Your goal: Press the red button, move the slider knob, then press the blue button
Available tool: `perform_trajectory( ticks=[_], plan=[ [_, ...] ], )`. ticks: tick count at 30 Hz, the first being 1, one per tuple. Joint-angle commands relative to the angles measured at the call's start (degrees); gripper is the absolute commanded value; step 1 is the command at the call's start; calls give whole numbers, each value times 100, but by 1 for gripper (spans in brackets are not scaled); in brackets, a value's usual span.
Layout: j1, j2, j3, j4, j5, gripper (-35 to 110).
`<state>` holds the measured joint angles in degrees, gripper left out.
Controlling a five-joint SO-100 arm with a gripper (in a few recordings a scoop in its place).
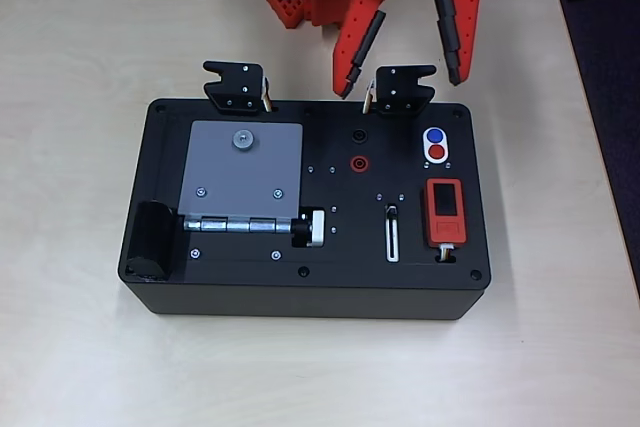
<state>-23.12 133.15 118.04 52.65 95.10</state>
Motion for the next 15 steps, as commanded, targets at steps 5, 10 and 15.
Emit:
perform_trajectory(
  ticks=[5,10,15],
  plan=[
    [-114,-114,-360,650,-88,94],
    [53,-290,-668,1046,-334,104],
    [229,-272,-501,879,-299,103]
  ],
)
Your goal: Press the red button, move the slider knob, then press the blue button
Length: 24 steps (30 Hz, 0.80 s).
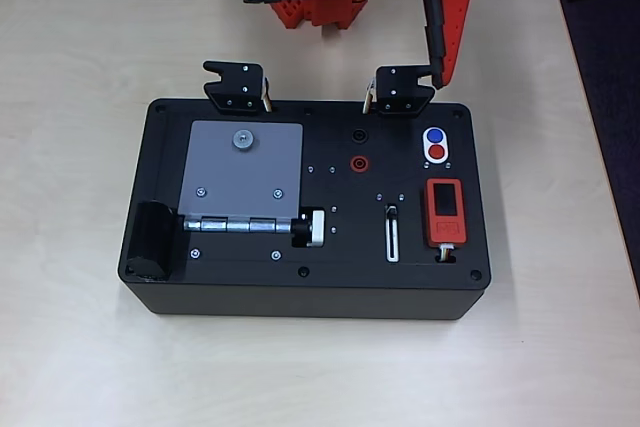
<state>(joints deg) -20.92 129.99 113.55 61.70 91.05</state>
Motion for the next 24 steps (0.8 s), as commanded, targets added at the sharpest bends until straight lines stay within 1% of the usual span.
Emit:
perform_trajectory(
  ticks=[1,7,14,24],
  plan=[
    [-9,-18,-79,62,272,103],
    [-105,-352,-220,141,606,103],
    [-88,-1151,-835,290,510,103],
    [-114,-2030,-1371,123,448,103]
  ],
)
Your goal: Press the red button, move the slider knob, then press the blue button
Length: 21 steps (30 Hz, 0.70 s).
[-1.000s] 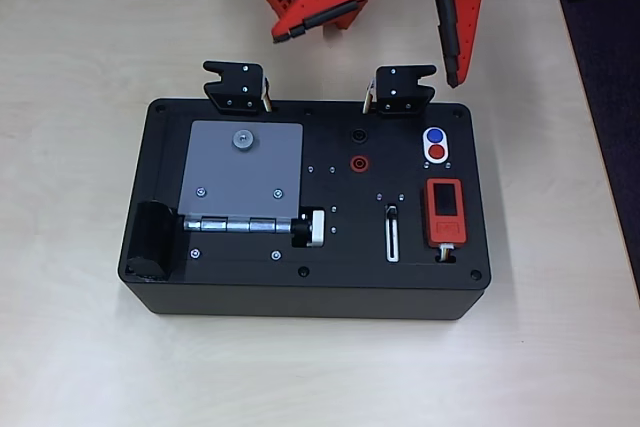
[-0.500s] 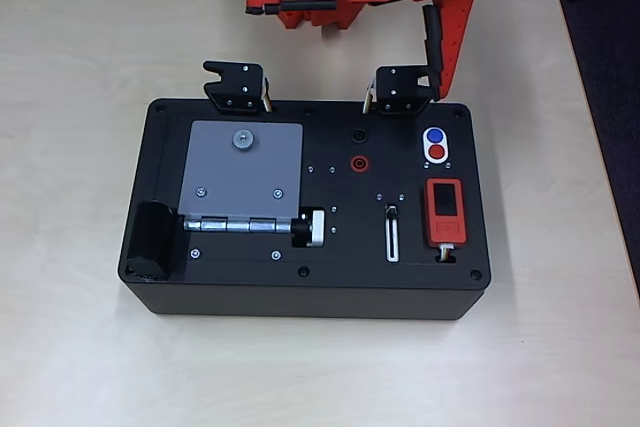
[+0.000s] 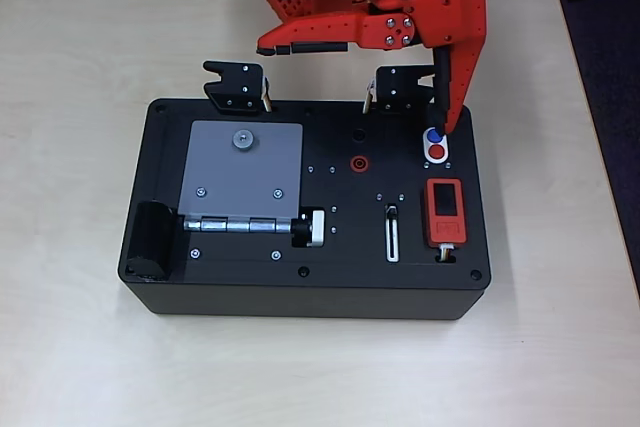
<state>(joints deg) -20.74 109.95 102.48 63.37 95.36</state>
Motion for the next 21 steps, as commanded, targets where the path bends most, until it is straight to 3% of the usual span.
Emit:
perform_trajectory(
  ticks=[1,21],
  plan=[
    [-149,-62,-281,-62,18,103],
    [-281,35,510,-554,237,103]
  ],
)
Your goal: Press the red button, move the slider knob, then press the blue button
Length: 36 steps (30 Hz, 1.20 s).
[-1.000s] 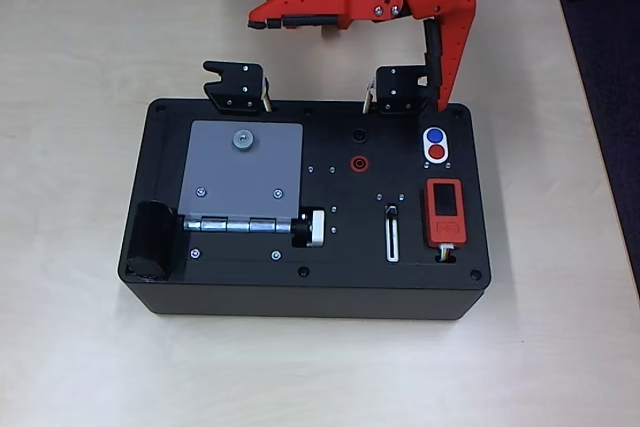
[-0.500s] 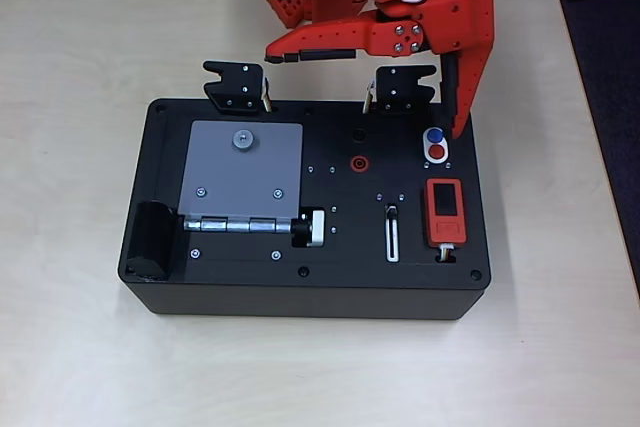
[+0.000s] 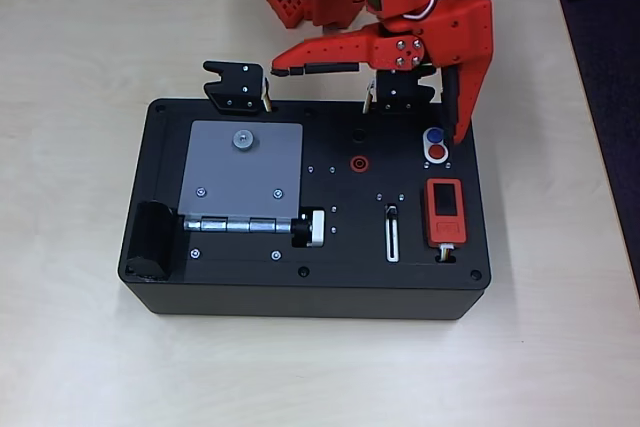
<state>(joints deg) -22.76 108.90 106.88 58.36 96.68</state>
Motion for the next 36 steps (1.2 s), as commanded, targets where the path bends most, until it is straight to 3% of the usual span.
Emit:
perform_trajectory(
  ticks=[1,36],
  plan=[
    [-79,141,123,-88,105,103],
    [53,580,949,-536,53,103]
  ],
)
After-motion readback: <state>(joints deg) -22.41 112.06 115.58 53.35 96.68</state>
